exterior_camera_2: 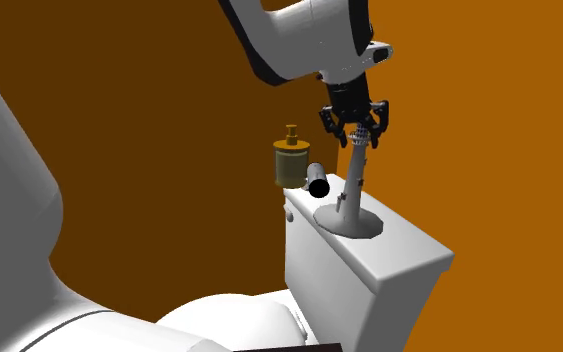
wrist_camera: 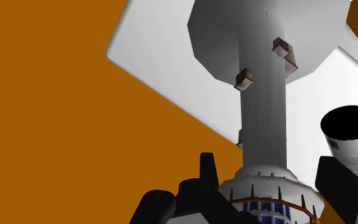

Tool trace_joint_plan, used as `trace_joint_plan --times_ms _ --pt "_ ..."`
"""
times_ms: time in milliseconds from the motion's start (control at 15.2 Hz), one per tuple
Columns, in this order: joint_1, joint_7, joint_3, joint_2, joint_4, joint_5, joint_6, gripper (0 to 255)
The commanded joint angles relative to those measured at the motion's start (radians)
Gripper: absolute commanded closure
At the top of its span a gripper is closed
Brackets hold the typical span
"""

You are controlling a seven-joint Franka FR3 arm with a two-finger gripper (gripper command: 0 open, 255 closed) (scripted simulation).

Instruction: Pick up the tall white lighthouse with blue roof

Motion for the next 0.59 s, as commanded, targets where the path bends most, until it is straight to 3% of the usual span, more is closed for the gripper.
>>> trace_joint_plan --times_ms 0,528 --pt "0.003 -0.010 0.002 -0.013 0.022 0.009 -0.033 255" --pt "0.010 -0.036 0.005 -0.035 0.081 0.028 -0.113 255"
